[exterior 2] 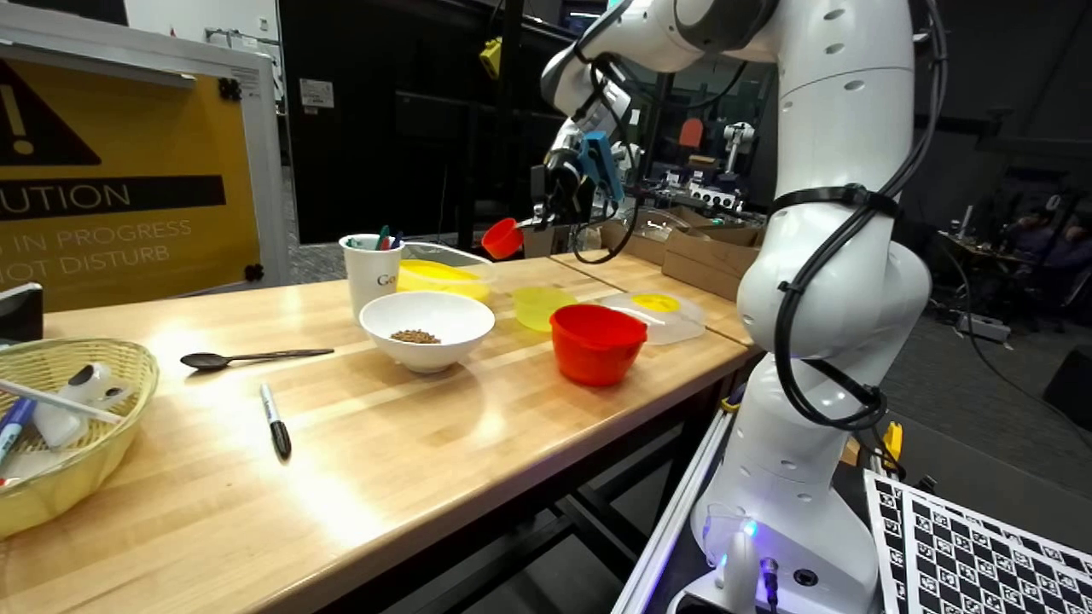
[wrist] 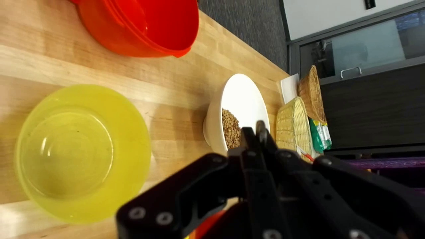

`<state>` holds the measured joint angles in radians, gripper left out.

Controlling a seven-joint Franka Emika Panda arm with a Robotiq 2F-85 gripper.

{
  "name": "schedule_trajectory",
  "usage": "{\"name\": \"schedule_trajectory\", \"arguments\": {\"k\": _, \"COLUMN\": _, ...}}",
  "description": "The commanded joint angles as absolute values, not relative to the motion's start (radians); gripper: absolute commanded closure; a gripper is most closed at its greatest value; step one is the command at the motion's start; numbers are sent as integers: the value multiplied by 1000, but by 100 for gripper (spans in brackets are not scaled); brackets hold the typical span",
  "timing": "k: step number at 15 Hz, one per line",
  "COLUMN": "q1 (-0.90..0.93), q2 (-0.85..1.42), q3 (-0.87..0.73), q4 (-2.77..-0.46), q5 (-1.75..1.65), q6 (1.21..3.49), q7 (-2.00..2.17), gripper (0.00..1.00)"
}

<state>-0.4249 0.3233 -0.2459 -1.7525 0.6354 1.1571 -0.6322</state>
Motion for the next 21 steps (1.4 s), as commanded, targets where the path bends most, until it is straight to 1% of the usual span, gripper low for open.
{"name": "schedule_trajectory", "arguments": {"k": 1, "q1": -427, "q2": 257, "q3": -263, "q4": -1831, "q5": 609, "q6": 1181, "q7": -651, "gripper": 99}}
{"name": "schedule_trajectory", "arguments": {"k": 21, "q1": -428, "q2": 69, "q3": -345, "q4": -2104, "q5": 520, "q6": 1282, "q7": -665, "gripper": 99}}
